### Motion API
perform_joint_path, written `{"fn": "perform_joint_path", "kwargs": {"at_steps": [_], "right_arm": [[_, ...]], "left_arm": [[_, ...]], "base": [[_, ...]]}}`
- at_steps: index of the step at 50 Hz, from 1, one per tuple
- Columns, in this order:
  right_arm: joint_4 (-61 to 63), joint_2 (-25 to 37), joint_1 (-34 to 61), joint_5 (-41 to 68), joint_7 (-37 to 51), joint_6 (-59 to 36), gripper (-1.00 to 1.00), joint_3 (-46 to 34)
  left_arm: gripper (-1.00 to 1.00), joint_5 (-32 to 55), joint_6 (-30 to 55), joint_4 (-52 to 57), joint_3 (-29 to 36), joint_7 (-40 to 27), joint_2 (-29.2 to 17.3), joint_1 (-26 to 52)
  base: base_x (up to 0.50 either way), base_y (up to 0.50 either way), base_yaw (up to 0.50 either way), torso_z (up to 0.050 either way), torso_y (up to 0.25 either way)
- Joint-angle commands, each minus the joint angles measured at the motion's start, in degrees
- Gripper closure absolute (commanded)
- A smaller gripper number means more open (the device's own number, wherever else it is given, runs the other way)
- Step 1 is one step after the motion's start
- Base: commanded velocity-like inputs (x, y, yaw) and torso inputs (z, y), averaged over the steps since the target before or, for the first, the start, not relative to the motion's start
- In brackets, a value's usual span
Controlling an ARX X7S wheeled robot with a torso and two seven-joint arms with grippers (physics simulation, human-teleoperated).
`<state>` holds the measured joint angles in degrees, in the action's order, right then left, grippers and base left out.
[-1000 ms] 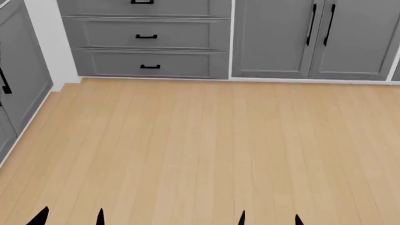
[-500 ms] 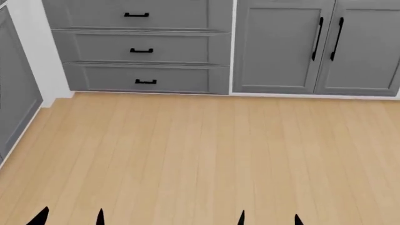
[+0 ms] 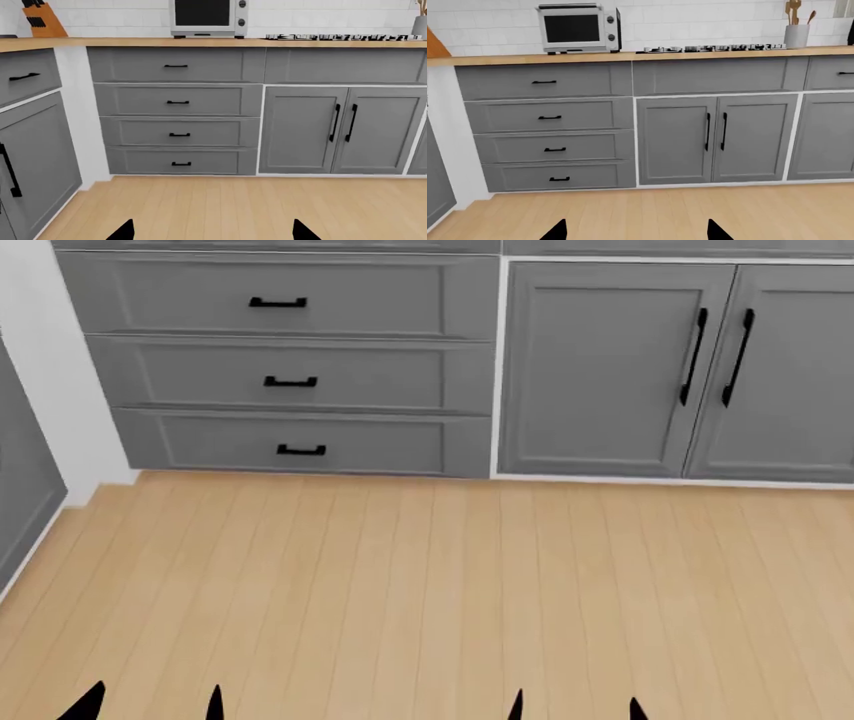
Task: Navigate to the shelves.
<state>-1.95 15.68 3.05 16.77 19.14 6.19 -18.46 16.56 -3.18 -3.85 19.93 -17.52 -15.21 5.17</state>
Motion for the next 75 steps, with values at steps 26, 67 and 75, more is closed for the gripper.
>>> {"fn": "perform_joint_path", "kwargs": {"at_steps": [26, 67, 75], "right_arm": [[-0.1, 0.3, 0.2, 0.6, 0.5, -0.2, -1.00, -0.7], [0.5, 1.1, 0.1, 1.3, 0.9, -0.2, -1.00, -1.1], [-0.1, 1.0, 0.4, 1.3, 0.9, 0.1, -1.00, -1.3]], "left_arm": [[-1.00, 0.4, -0.3, -0.3, 0.6, -0.5, -0.5, 0.2], [-1.00, 0.9, -0.2, 0.1, 1.4, -1.1, -0.8, 0.3], [-1.00, 1.1, -0.6, -0.4, 1.4, -1.0, -0.9, 0.5]], "base": [[0.01, -0.50, 0.00, 0.000, 0.001], [0.01, -0.50, 0.00, 0.000, 0.000], [0.01, -0.50, 0.00, 0.000, 0.001]]}}
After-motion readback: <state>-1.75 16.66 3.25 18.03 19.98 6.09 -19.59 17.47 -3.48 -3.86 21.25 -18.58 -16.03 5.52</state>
